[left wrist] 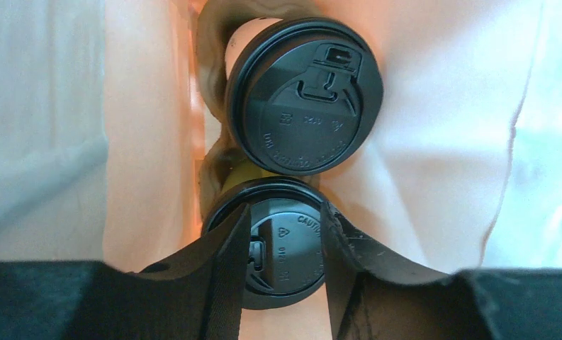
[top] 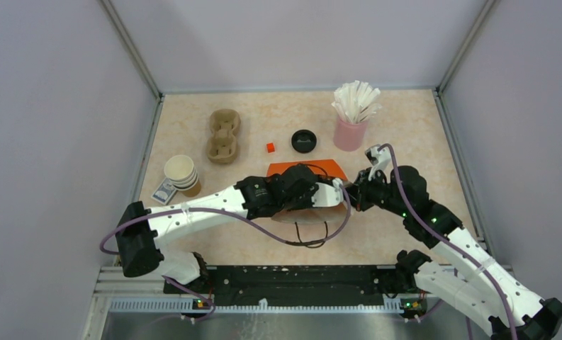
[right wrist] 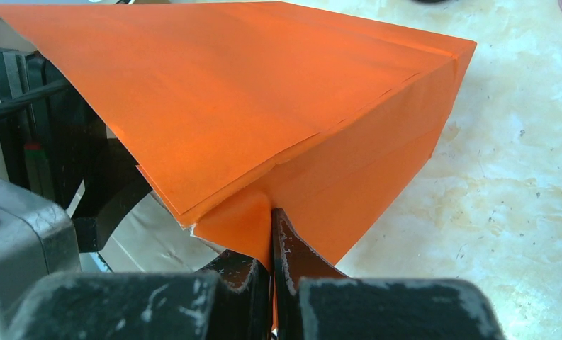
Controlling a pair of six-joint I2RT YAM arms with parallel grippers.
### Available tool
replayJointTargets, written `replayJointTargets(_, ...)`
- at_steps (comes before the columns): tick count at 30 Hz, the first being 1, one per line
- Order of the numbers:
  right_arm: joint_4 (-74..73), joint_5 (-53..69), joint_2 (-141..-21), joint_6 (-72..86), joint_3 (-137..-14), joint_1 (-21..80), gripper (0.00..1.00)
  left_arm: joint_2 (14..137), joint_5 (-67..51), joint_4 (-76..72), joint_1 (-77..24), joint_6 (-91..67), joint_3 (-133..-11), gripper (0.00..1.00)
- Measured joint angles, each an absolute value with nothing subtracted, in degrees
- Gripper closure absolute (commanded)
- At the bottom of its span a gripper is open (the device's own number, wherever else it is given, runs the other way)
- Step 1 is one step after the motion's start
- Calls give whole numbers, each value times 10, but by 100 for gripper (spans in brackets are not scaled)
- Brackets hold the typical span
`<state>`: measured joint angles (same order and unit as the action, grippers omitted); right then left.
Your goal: Pack the takeout coffee
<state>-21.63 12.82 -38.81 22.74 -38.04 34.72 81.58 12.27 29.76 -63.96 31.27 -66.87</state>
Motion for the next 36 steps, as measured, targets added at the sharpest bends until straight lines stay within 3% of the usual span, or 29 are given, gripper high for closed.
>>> replayJointTargets(7, -217, 132, -393, 225, -380, 347, 100, 816, 96, 298, -643, 305, -670, 74)
replayJointTargets(14, -216, 133, -401, 226, -380, 347, 100, 818, 72, 298, -645, 301, -674, 75)
replayJointTargets(15, -216, 133, -402, 226, -380, 347, 100, 820, 70, 298, -645, 301, -675, 72)
replayJointTargets(18, -215, 133, -402, 226, -380, 347, 100, 827, 60, 297, -646, 301, -678, 48)
replayJointTargets(24, -208, 134, -413, 226, -384, 347, 100, 835, 53, 296, -651, 300, -683, 33)
replayJointTargets(26, -206, 133, -414, 226, -384, 347, 100, 835, 53, 296, -651, 300, -685, 33)
replayJointTargets(36, -206, 133, -416, 228, -385, 347, 100, 827, 55, 301, -652, 302, -685, 85)
